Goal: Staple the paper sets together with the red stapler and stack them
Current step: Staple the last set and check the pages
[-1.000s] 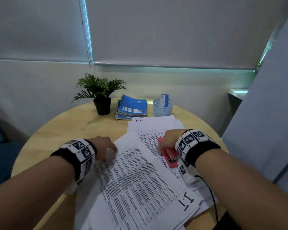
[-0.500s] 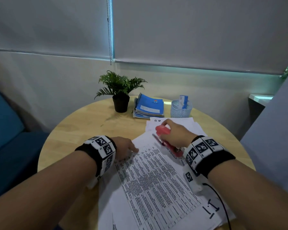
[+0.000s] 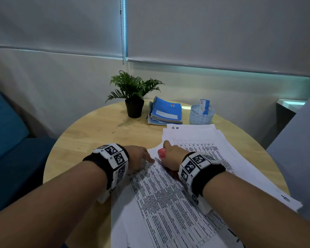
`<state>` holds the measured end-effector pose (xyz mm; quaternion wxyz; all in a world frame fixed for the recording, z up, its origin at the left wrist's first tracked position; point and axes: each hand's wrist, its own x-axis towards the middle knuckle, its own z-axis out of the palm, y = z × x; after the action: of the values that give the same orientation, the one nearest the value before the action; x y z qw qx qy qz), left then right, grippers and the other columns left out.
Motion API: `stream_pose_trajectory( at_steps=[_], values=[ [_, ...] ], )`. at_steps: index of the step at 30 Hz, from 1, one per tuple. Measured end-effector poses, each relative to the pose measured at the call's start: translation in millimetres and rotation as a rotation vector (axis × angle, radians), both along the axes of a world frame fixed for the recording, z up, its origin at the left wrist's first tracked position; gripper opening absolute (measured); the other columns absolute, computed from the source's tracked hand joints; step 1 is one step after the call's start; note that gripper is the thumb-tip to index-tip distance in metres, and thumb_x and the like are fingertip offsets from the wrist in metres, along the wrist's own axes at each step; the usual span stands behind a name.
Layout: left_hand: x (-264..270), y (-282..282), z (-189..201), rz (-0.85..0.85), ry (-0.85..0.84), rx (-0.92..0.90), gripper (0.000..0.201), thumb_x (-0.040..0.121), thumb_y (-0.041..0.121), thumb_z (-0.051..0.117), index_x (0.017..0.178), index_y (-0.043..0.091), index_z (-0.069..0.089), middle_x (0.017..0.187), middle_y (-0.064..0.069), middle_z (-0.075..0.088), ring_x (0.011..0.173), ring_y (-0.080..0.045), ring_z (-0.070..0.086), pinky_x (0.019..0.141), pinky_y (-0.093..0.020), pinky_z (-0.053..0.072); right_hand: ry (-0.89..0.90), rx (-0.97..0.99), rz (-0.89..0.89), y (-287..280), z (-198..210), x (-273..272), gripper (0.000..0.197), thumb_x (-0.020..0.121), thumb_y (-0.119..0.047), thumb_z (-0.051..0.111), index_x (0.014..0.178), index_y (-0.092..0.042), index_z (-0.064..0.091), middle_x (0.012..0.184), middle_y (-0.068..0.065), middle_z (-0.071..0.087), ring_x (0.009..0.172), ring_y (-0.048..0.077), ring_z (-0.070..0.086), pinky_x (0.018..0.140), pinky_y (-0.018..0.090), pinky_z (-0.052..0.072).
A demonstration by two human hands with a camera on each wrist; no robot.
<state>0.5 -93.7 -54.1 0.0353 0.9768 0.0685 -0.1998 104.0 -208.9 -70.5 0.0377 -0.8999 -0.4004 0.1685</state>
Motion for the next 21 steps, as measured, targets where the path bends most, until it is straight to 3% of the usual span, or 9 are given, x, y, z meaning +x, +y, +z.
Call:
stream_pose_trajectory(
  at_steps=[8,14,17,21],
  values=[
    [-4,-1,-1,-0.015,-0.016,0.008,0.05,0.096,0.016,0.045,0.143,0.031,0.036,0.155,0.005,0.024,0.137,-0.018,0.032,0.108,-0.026,0.026,0.018,-0.017,-0.067,17,-6,-1,0.04,0.101,-0.025,0.038,0.136,-0.009,0.026,0.122,0.017,0.056,0.11,0.031,0.056,0.073,0.032,0.036],
    [-5,-5,1,0.08,-0.027,-0.021,0.049,0.097,0.017,0.04,0.144,0.03,0.035,0.144,-0.003,0.043,0.126,-0.024,0.044,0.098,-0.028,0.037,-0.1,-0.151,0.059,12,5,1,0.039,0.101,-0.021,0.039,0.136,-0.004,0.033,0.135,0.011,0.043,0.121,0.03,0.049,0.088,0.033,0.041],
    [-5,-4,-2,0.1,-0.027,-0.034,0.048,0.097,0.018,0.038,0.143,0.032,0.036,0.149,0.0,0.036,0.131,-0.022,0.041,0.104,-0.029,0.034,-0.126,-0.197,0.119,11,7,4,0.036,0.102,-0.022,0.035,0.134,-0.006,0.038,0.135,0.01,0.04,0.121,0.03,0.048,0.089,0.033,0.04],
    [-5,-2,-3,0.106,-0.009,-0.052,0.049,0.097,0.018,0.041,0.143,0.033,0.037,0.152,0.003,0.031,0.136,-0.02,0.034,0.111,-0.032,0.03,-0.198,-0.283,0.222,10,3,10,0.034,0.1,-0.025,0.043,0.131,-0.011,0.042,0.128,0.011,0.039,0.114,0.029,0.051,0.081,0.033,0.039]
  ],
)
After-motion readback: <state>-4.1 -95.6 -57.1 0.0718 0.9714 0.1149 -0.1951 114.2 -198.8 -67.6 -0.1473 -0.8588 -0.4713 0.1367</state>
